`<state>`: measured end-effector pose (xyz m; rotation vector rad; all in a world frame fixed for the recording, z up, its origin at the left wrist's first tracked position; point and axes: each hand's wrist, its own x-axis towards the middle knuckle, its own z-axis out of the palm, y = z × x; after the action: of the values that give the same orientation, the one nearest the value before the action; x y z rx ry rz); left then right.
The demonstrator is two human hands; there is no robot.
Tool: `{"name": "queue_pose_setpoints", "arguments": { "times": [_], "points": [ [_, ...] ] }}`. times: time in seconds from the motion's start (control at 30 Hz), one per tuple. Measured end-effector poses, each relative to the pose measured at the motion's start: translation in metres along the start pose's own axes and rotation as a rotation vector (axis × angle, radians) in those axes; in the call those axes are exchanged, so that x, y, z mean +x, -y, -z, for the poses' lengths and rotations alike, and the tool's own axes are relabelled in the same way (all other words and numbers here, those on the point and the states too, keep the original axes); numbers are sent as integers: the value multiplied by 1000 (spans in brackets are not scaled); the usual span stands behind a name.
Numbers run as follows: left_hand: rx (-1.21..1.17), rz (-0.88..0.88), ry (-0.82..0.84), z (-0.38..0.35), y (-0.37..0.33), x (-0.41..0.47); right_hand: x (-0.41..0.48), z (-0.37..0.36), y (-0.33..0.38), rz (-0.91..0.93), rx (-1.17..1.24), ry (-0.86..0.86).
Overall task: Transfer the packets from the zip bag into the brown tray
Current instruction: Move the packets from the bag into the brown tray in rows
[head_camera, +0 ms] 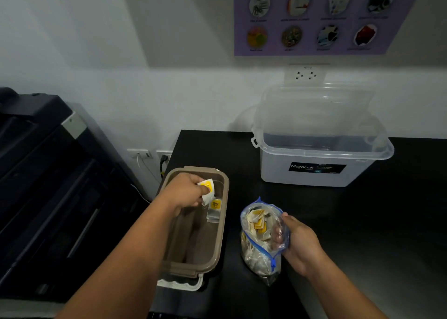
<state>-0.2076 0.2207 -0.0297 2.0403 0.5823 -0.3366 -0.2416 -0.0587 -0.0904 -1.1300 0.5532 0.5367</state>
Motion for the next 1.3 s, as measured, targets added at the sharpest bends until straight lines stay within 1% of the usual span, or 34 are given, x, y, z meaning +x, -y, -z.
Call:
{"name": "queue_pose_setpoints", "arguments": {
  "times": [0.17,0.27,0.33,0.4,0.5,0.67,0.83,1.07,1.2,1.3],
  "points": [
    [-195,144,80,-14,8,10,0,1,0,0,-1,6],
    [-210,192,55,-21,15,18,1,0,-1,-6,1,0],
    [-189,212,31,-25,18,21,2,0,-2,-9,3,-1],
    [-209,229,49,-27,17,20,2,0,-3,-6,4,5],
    [-280,249,76,-29,14,16,2,1,-3,-5,-1,8],
    [-399,279,52,-32,13,16,3,1,-3,-10,4,8],
    [-311,298,-18,-35,15,17,5,2,-4,-19,12,7],
    [-389,340,-50,-45,19,19,7,3,-6,-3,10,12],
    [-318,285,-120,-46,22,23,8,3,-7,-7,14,4],
    [-286,311,-93,-46,22,25,8,3,-7,-9,15,5]
  ]
}}
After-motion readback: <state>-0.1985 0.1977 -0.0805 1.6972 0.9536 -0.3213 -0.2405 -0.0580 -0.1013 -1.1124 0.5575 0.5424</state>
